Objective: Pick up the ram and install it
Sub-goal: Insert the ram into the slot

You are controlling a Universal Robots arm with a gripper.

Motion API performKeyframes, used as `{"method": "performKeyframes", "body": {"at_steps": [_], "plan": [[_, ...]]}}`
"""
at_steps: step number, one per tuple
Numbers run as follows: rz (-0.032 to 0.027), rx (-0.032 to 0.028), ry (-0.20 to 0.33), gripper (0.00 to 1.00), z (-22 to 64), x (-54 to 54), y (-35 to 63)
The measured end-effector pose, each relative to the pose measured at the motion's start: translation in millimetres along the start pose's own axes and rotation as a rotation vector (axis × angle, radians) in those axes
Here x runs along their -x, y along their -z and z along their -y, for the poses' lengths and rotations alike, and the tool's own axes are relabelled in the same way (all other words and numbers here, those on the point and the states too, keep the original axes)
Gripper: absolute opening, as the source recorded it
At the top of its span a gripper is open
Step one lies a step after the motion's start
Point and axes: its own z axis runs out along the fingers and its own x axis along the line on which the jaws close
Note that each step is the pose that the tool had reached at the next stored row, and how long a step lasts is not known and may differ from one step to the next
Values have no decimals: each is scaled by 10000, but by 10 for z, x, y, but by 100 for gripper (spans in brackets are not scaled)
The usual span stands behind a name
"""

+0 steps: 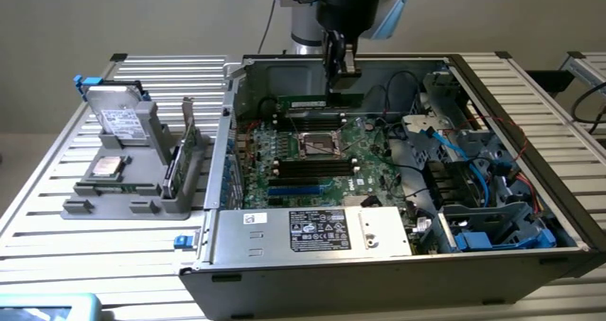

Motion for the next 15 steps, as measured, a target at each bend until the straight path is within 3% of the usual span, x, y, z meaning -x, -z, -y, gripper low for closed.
{"method": "performKeyframes", "body": {"at_steps": [4,8,15], "plan": [[-5,0,24,13,4,10,-73],[-48,-3,24,13,5,11,-137],[-301,9,14,13,8,12,-193]]}}
